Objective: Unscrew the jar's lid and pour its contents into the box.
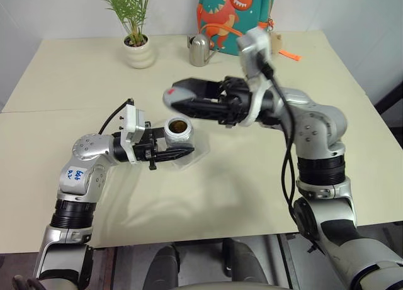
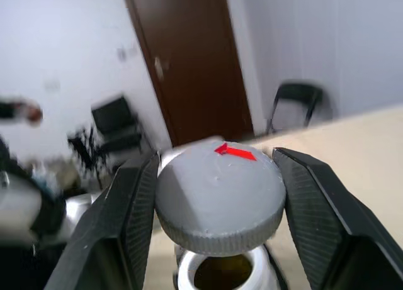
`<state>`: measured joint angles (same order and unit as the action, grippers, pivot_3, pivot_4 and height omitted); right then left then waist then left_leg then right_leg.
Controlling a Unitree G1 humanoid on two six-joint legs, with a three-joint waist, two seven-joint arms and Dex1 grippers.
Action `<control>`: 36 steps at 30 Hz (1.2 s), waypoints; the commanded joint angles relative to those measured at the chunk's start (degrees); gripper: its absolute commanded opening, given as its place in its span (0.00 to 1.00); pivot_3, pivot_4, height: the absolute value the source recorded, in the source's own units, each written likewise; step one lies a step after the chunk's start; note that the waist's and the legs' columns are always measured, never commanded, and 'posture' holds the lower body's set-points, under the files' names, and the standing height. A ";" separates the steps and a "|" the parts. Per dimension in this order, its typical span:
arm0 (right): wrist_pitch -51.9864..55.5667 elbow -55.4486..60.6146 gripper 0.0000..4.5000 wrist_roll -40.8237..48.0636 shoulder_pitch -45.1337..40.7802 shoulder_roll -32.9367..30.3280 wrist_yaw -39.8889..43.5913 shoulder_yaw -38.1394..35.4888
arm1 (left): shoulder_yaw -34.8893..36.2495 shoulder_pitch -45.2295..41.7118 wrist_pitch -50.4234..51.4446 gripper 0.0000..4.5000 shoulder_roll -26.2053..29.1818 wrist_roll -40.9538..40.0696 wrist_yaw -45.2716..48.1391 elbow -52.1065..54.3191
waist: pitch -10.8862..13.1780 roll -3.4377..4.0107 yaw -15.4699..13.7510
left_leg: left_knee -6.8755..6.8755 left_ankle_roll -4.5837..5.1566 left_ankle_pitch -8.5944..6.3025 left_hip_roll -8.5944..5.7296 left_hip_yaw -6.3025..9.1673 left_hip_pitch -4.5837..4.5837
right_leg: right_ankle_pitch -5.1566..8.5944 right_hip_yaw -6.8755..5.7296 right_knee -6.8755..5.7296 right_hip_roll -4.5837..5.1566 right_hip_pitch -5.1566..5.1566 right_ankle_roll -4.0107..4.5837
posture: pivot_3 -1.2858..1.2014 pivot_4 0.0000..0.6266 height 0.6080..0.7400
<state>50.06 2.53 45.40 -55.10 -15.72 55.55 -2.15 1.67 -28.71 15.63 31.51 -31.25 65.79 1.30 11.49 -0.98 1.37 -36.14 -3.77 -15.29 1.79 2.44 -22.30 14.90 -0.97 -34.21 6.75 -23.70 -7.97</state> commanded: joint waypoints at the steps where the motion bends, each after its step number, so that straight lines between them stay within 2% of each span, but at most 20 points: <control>1: -0.61 3.20 0.57 1.10 1.59 -1.34 -3.81 -3.28 | 0.84 0.37 -0.13 0.43 0.46 -0.33 -0.29 2.10 | 0.00 0.00 0.01 | 0.00 0.01 -0.01 0.00 0.00 0.00 | 0.00 0.00 0.00 0.00 0.00 0.00 | 0.52 0.24 1.00; 6: -11.80 3.11 0.57 -10.13 11.32 -10.50 -2.78 -1.12 | 2.36 0.32 0.44 0.43 1.08 -0.99 -0.96 1.84 | -0.01 -0.02 -0.85 | -0.01 0.05 -0.03 -0.01 -0.02 -0.02 | 0.00 0.01 0.06 0.00 0.01 -0.01 | 0.52 0.24 1.00; 9: -23.24 -3.15 0.57 -17.71 18.72 -13.13 -2.15 -0.24 | 3.60 -0.48 1.00 0.43 1.72 -1.49 -1.13 0.73 | -0.01 -0.02 -1.14 | 0.02 0.08 -0.05 -0.01 -0.05 0.00 | 0.00 0.01 0.09 -0.01 0.00 -0.01 | 0.52 0.24 1.00; 13: -35.72 -13.74 0.57 -23.13 23.99 -11.88 -4.26 -2.23 | 4.66 -1.87 2.06 0.43 2.17 -1.87 -1.08 -0.55 | -0.01 -0.02 -0.98 | 0.00 0.07 -0.04 -0.01 -0.17 0.02 | -0.03 0.11 0.09 -0.01 0.00 -0.03 | 0.52 0.24 1.00; 18: -43.84 -21.09 0.57 -25.51 26.82 -10.96 -5.93 -3.98 | 4.89 -3.33 2.90 0.43 2.62 -2.02 -0.35 -2.00 | -0.01 -0.02 -1.03 | -0.01 0.04 -0.02 -0.01 -0.20 0.09 | -0.05 0.15 0.04 -0.02 0.01 -0.02 | 0.52 0.24 1.00; 19: -42.85 -20.54 0.57 -24.36 27.53 -10.59 -5.74 -4.47 | 4.89 -3.67 3.11 0.43 2.64 -2.03 -0.19 -2.23 | -0.01 -0.02 -1.00 | -0.01 0.04 -0.02 -0.01 -0.20 0.09 | -0.05 0.15 0.05 -0.02 0.01 -0.02 | 0.52 0.24 1.00; 21: -41.69 -19.12 0.73 -23.12 28.67 -10.28 -5.88 -5.06 | 4.91 -4.43 3.46 0.43 2.60 -2.05 0.08 -2.71 | -0.01 -0.02 -0.99 | 0.00 0.04 -0.02 -0.01 -0.21 0.10 | -0.05 0.17 0.06 -0.02 0.02 -0.02 | 0.52 0.24 1.00; 23: -40.65 -16.95 0.83 -22.41 29.84 -10.61 -5.62 -5.23 | 5.09 -5.03 3.77 0.43 2.67 -2.27 0.40 -3.17 | -0.01 -0.02 -1.10 | 0.00 0.03 -0.02 0.00 -0.21 0.10 | -0.05 0.17 0.06 -0.03 0.01 -0.03 | 0.52 0.24 1.00; 25: -38.24 -13.99 0.99 -20.65 30.87 -11.33 -4.83 -5.46 | 5.35 -5.38 3.91 0.43 2.81 -2.38 0.72 -3.65 | -0.01 -0.02 -1.09 | -0.01 0.03 -0.02 -0.01 -0.21 0.09 | -0.05 0.17 0.07 -0.02 0.02 -0.03 | 0.52 0.24 1.00; 29: -33.31 -5.16 0.99 -17.86 31.90 -13.84 -4.60 -6.33 | 5.66 -5.43 3.93 0.43 3.53 -1.89 1.19 -4.46 | -0.01 -0.01 -1.12 | -0.01 0.03 -0.02 0.00 -0.21 0.09 | -0.07 0.17 0.08 -0.02 0.03 -0.05 | 0.52 0.24 1.00; 36: -18.17 11.90 0.99 -10.26 31.19 -23.95 -0.41 -4.93 | 3.44 -11.20 -4.27 0.43 5.59 6.07 1.38 -13.66 | -0.01 -0.04 -1.31 | -0.05 0.04 -0.02 0.00 -0.21 0.12 | -0.07 0.16 0.22 -0.04 0.06 -0.05 | 0.52 0.24 1.00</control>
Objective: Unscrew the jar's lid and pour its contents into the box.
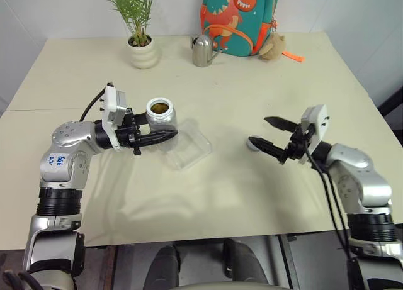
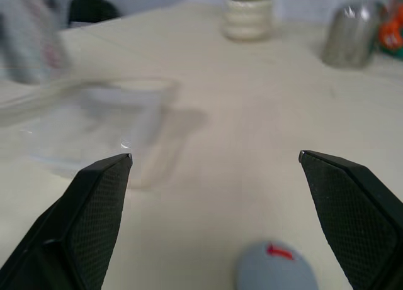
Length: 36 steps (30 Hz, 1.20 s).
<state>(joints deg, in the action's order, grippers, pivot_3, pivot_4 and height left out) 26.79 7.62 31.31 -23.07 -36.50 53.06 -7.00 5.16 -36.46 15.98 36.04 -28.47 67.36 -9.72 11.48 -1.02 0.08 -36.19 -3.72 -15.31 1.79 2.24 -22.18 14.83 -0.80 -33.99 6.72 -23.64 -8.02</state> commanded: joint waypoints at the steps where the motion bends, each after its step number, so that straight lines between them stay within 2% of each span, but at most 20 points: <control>1: 6.68 8.54 0.99 4.80 -1.22 -4.19 2.45 0.19 | -0.52 -4.77 -6.74 0.43 1.07 4.98 -0.52 -4.26 | 0.00 -0.01 -0.04 | 0.00 0.00 0.00 0.00 0.00 0.01 | -0.01 -0.01 0.06 0.00 0.02 0.02 | 0.52 0.24 1.00; 7: 9.18 12.29 0.99 5.18 -1.75 -4.70 0.40 0.62 | -4.62 -10.70 -12.01 0.43 2.11 15.91 -6.47 -10.81 | -0.02 -0.04 -0.15 | -0.02 0.02 -0.01 0.00 0.00 -0.02 | -0.06 -0.01 0.00 0.00 0.05 -0.04 | 0.52 0.24 1.00; 11: 9.16 13.63 0.99 5.27 0.58 -4.42 -0.95 -0.37 | -6.40 -11.82 -24.00 0.43 1.13 25.01 -15.37 -10.74 | -0.02 -0.05 -0.22 | 0.00 0.05 -0.03 0.00 -0.01 -0.12 | -0.07 -0.01 0.08 0.00 0.02 -0.07 | 0.52 0.24 1.00; 14: 8.99 14.37 0.99 5.38 2.20 -4.37 -2.19 -1.21 | -6.82 -12.43 -38.92 0.43 0.65 35.09 -28.43 -12.33 | -0.02 -0.05 -0.32 | 0.00 0.04 -0.03 0.00 -0.02 -0.16 | -0.08 -0.01 0.13 0.01 -0.01 -0.08 | 0.52 0.24 1.00; 18: 8.99 15.15 0.99 5.63 3.35 -4.01 -3.52 -1.54 | -10.34 -11.76 -57.20 0.43 3.62 52.14 -45.60 -17.07 | -0.02 -0.04 -0.33 | 0.00 0.03 -0.02 0.00 -0.07 -0.12 | -0.10 0.00 0.12 0.01 0.01 -0.11 | 0.52 0.24 1.00; 21: 8.87 15.57 0.99 5.59 3.50 -3.52 -4.42 -1.42 | -15.11 -12.11 -64.43 0.43 7.89 72.35 -67.52 -17.95 | -0.02 -0.05 -0.26 | 0.00 0.04 -0.03 0.00 -0.10 -0.07 | -0.14 0.02 0.09 0.01 0.02 -0.11 | 0.52 0.24 1.00; 22: 8.90 15.80 0.99 5.65 3.46 -3.26 -4.80 -1.36 | -17.85 -12.48 -63.58 0.43 9.66 80.36 -75.67 -17.15 | -0.02 -0.05 -0.28 | 0.00 0.03 -0.02 0.00 -0.10 -0.07 | -0.15 0.02 0.08 0.01 0.01 -0.12 | 0.52 0.24 1.00; 25: 9.15 16.56 0.99 5.88 3.37 -2.41 -5.85 -1.13 | -25.26 -13.99 -59.43 0.43 12.15 97.37 -96.66 -15.68 | -0.02 -0.05 -0.57 | 0.00 0.03 -0.02 -0.01 -0.14 -0.06 | -0.19 0.07 0.07 0.01 0.01 -0.17 | 0.52 0.24 1.00; 27: 9.31 16.93 0.99 6.09 3.33 -1.97 -6.41 -0.96 | -30.18 -15.82 -55.84 0.43 12.40 105.40 -105.68 -16.00 | -0.02 -0.05 -1.04 | -0.01 0.04 -0.03 -0.01 -0.16 -0.08 | -0.20 0.08 0.08 0.01 0.01 -0.19 | 0.52 0.24 1.00; 31: 9.32 17.35 0.99 6.11 2.93 -0.77 -7.30 -0.37 | -37.50 -19.14 -47.33 0.43 12.50 116.77 -117.84 -17.83 | -0.03 -0.06 -1.80 | 0.00 0.04 -0.03 -0.01 -0.17 -0.10 | -0.21 0.08 0.09 0.01 0.00 -0.19 | 0.52 0.24 1.00; 36: 9.25 17.67 0.99 6.26 2.33 0.35 -7.98 0.63 | -42.14 -22.06 -40.12 0.43 12.80 122.68 -126.08 -19.96 | -0.03 -0.06 -1.64 | 0.03 0.05 -0.03 -0.01 -0.20 -0.13 | -0.20 0.08 0.11 0.01 -0.05 -0.19 | 0.52 0.24 1.00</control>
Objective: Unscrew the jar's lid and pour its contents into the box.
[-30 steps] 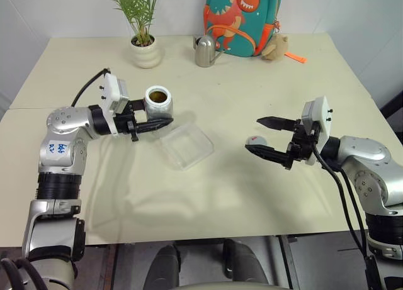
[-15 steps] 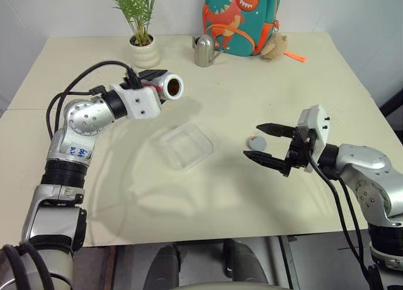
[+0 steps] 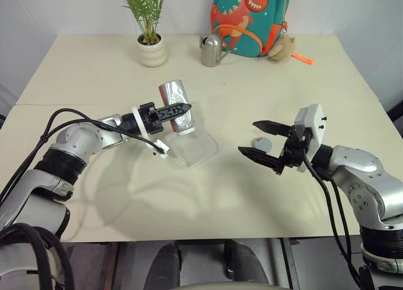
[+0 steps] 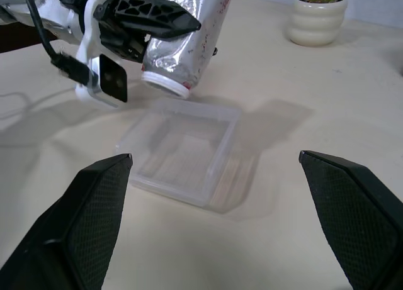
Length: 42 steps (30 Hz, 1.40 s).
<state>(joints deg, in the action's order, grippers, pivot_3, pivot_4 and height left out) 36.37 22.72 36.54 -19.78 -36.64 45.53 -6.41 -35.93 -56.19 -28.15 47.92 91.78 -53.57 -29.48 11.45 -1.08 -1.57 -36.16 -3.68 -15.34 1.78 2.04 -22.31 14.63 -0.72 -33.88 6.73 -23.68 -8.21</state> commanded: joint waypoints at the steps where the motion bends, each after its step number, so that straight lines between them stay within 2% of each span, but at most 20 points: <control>1: -0.45 2.49 0.99 0.97 -1.02 0.68 -0.54 0.19 | -1.65 -3.00 4.69 0.43 0.99 2.93 -5.81 -0.51 | 0.00 0.00 0.14 | 0.00 0.00 0.00 0.00 0.00 0.00 | 0.00 0.00 0.00 -0.01 0.00 0.00 | 0.52 0.24 1.00; 6: -1.18 1.94 0.99 0.56 -1.04 1.62 -0.77 0.74 | -3.44 -5.22 5.46 0.43 2.37 3.53 -7.50 -1.29 | 0.00 0.00 0.20 | -0.01 0.00 0.00 0.00 -0.02 0.01 | 0.00 0.02 -0.03 0.00 -0.02 0.00 | 0.52 0.24 1.00; 11: -2.11 1.44 0.99 0.23 -0.96 2.90 -0.91 1.43 | -3.33 -6.39 3.98 0.43 2.55 0.64 -6.49 -3.84 | 0.00 0.00 0.17 | -0.01 -0.01 0.00 0.00 -0.03 0.02 | 0.00 0.02 -0.05 0.00 -0.02 0.00 | 0.52 0.24 1.00; 12: -2.12 1.57 0.99 0.23 -0.85 3.02 -0.91 1.49 | -2.93 -6.62 2.74 0.43 2.50 -0.82 -5.46 -4.52 | 0.00 0.00 0.16 | -0.02 -0.01 0.01 0.00 -0.03 0.01 | 0.00 0.02 -0.05 0.00 -0.02 0.00 | 0.52 0.24 1.00; 16: -2.10 1.71 0.99 0.55 -0.63 2.86 -0.41 1.39 | 0.72 -5.19 -10.64 0.43 3.91 -15.06 2.44 -5.64 | 0.00 -0.01 0.17 | -0.02 -0.01 0.01 0.01 -0.03 0.01 | 0.00 0.02 -0.04 0.00 -0.02 0.00 | 0.52 0.24 1.00; 19: -2.09 1.26 0.99 0.66 -0.64 1.87 1.02 1.29 | 7.00 -0.98 -18.10 0.43 3.82 -36.61 19.60 -6.06 | -0.01 0.00 0.20 | -0.02 -0.05 0.03 0.00 -0.05 0.00 | 0.00 0.03 -0.03 0.02 -0.02 0.00 | 0.52 0.24 1.00; 21: -2.14 0.64 0.99 0.55 -0.97 1.20 2.33 1.38 | 12.95 3.98 -13.46 0.43 1.58 -57.11 37.27 -4.40 | -0.01 0.01 0.41 | -0.02 -0.24 0.13 0.01 -0.15 0.04 | 0.00 0.10 -0.03 0.02 -0.02 0.01 | 0.52 0.24 1.00; 23: -2.39 -0.23 0.99 0.11 -1.48 0.54 3.49 1.66 | 20.40 8.96 0.32 0.43 -2.12 -75.90 52.75 0.84 | -0.01 0.00 0.49 | -0.05 -0.24 0.13 0.02 -0.22 0.08 | 0.00 0.17 -0.09 0.02 -0.02 0.01 | 0.52 0.24 1.00; 25: -2.72 -1.19 0.99 -0.31 -2.10 0.17 4.33 2.07 | 28.19 12.76 17.08 0.43 -6.48 -91.68 62.79 6.21 | 0.00 0.00 0.50 | -0.16 -0.20 0.11 0.02 -0.23 0.10 | 0.00 0.19 -0.20 0.01 -0.01 0.02 | 0.52 0.24 1.00; 27: -3.14 -2.51 0.99 -0.93 -3.08 0.17 5.16 2.66 | 37.05 16.80 33.72 0.43 -10.29 -106.31 67.30 11.20 | -0.01 -0.01 0.71 | -0.32 0.00 0.00 0.03 -0.22 0.10 | -0.01 0.21 -0.31 0.00 0.01 0.03 | 0.52 0.24 1.00; 28: -3.29 -2.94 0.99 -1.15 -3.40 0.20 5.47 2.81 | 40.12 18.11 39.86 0.43 -11.38 -110.58 68.35 13.28 | -0.01 -0.01 0.98 | -0.40 0.05 -0.03 0.03 -0.20 0.11 | -0.02 0.23 -0.38 0.00 0.02 0.04 | 0.52 0.24 1.00; 30: -3.51 -3.59 0.99 -1.32 -3.91 0.24 6.15 3.03 | 44.31 20.33 44.56 0.43 -12.52 -112.60 67.34 15.15 | -0.01 -0.02 1.72 | -0.51 0.11 -0.06 0.03 -0.18 0.15 | -0.02 0.24 -0.48 0.00 0.05 0.04 | 0.52 0.24 1.00; 33: -3.92 -4.49 0.99 -1.74 -4.49 0.10 6.98 3.42 | 52.84 21.38 51.36 0.43 -15.49 -120.90 67.63 13.67 | -0.01 -0.03 1.75 | -0.78 0.15 -0.09 0.03 -0.15 0.15 | -0.02 0.24 -0.64 0.00 0.07 0.04 | 0.52 0.24 1.00; 35: -4.06 -4.91 0.99 -2.09 -4.89 0.06 7.39 3.47 | 57.35 21.27 49.33 0.43 -16.55 -122.00 66.91 9.92 | -0.04 -0.08 1.73 | -0.90 0.16 -0.09 0.03 -0.12 0.15 | -0.07 0.24 -0.67 0.00 0.13 0.05 | 0.52 0.24 1.00; 39: -3.62 -5.26 0.99 -1.86 -5.58 0.67 6.46 2.50 | 56.78 21.57 36.56 0.43 -15.62 -115.77 71.21 3.32 | -0.18 -0.31 1.69 | -0.93 0.15 -0.08 0.02 -0.12 0.24 | -0.13 0.24 -0.52 -0.02 0.20 0.10 | 0.52 0.24 1.00; 42: -4.03 -4.80 0.99 -2.25 -4.93 0.52 6.35 2.73 | 57.59 21.45 30.21 0.43 -15.92 -114.08 72.71 -2.85 | -0.21 -0.35 1.42 | -0.92 0.13 -0.08 0.02 -0.13 0.22 | -0.15 0.24 -0.39 -0.02 0.20 0.13 | 0.52 0.24 1.00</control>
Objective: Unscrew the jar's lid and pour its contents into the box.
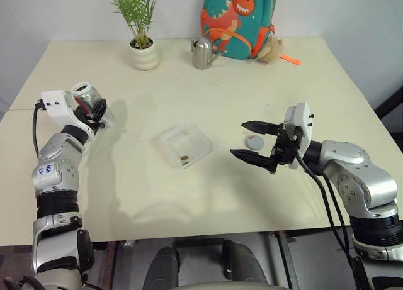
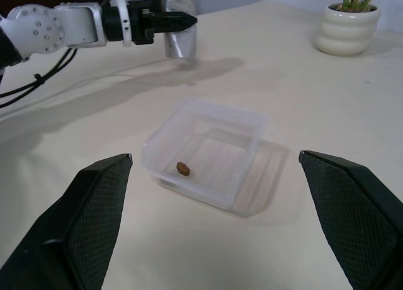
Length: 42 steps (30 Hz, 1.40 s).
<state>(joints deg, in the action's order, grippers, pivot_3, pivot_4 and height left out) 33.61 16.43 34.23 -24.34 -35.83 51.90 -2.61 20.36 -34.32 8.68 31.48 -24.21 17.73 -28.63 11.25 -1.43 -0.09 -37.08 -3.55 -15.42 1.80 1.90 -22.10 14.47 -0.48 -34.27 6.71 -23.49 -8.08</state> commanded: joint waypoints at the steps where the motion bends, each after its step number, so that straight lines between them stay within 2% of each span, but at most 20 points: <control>1: -1.37 1.78 0.99 0.00 -0.05 -0.33 -0.05 -0.97 | 0.93 -0.26 -8.45 0.43 0.80 3.19 1.42 -5.77 | -0.01 -0.01 -0.04 | 0.01 0.00 0.00 0.00 0.00 0.00 | 0.00 0.00 0.05 0.00 0.01 -0.01 | 0.52 0.24 1.00; 10: -2.48 3.11 0.99 -0.64 1.03 -0.82 1.17 -0.49 | 1.25 0.92 -15.63 0.43 2.43 6.99 2.41 -15.19 | -0.02 -0.04 0.25 | 0.06 0.01 -0.06 0.00 -0.03 -0.07 | -0.04 0.00 -0.01 0.00 -0.01 -0.07 | 0.52 0.24 1.00; 11: -2.64 3.04 1.00 -0.79 1.00 -0.89 1.48 -0.38 | 1.04 1.27 -16.46 0.60 2.78 7.58 2.59 -15.21 | -0.02 -0.04 0.27 | 0.06 0.01 -0.06 0.00 -0.04 -0.05 | -0.04 -0.01 -0.01 0.00 -0.01 -0.07 | 0.52 0.24 1.00; 17: -3.00 3.05 1.00 -1.22 0.94 -0.56 2.02 -0.21 | 1.53 5.58 -17.71 0.99 3.70 8.69 2.53 -10.66 | -0.03 -0.04 0.28 | 0.06 0.00 -0.06 0.01 -0.03 -0.04 | -0.04 0.00 -0.01 0.00 -0.01 -0.07 | 0.52 0.24 1.00; 25: -2.46 3.65 1.00 0.50 2.62 -0.59 1.93 -1.90 | 3.81 21.77 -11.76 0.99 6.54 7.01 6.93 9.22 | -0.02 -0.04 0.24 | 0.13 0.00 -0.15 0.05 -0.06 -0.06 | -0.03 0.00 0.10 0.01 -0.02 -0.05 | 0.52 0.24 1.00; 28: -2.87 3.45 1.00 0.59 3.21 -0.63 2.39 -1.72 | 4.06 27.18 -13.07 0.99 10.19 9.65 9.21 11.59 | -0.03 -0.04 0.22 | 0.12 0.00 -0.16 0.07 -0.07 -0.04 | 0.00 0.00 0.28 0.00 -0.04 0.01 | 0.52 0.24 1.00; 32: -3.38 2.66 1.00 0.35 2.77 -0.43 2.96 -1.20 | 4.97 33.08 -15.21 0.99 12.02 10.92 10.47 15.65 | -0.03 -0.03 0.26 | 0.15 0.00 -0.19 0.11 -0.10 0.00 | 0.01 -0.01 0.36 0.00 -0.04 0.26 | 0.52 0.24 1.00; 37: -6.33 1.39 1.00 -0.90 2.14 -1.68 5.99 -1.48 | 3.54 35.49 -12.70 0.99 13.28 7.29 16.50 29.36 | -0.03 -0.04 -0.11 | 0.13 0.00 -0.20 0.14 -0.12 -0.06 | 0.03 -0.02 0.45 0.01 -0.03 0.49 | 0.52 0.24 1.00; 42: -13.10 -1.83 1.00 -3.49 2.95 -3.96 10.02 -2.46 | -0.64 30.56 -8.80 0.99 14.60 3.52 23.24 36.22 | -0.02 -0.02 0.15 | 0.12 0.00 -0.20 0.14 -0.16 -0.04 | 0.02 -0.01 0.51 0.00 0.00 0.63 | 0.52 0.24 1.00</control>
<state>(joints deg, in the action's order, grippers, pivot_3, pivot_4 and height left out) 23.11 14.81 30.92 -21.47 -38.69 60.52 -2.90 20.53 -3.02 -0.93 45.51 -18.27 38.69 5.27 11.22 -1.45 0.06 -36.96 -3.55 -15.62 1.94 1.73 -22.13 14.48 -0.50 -33.78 6.71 -23.49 -7.49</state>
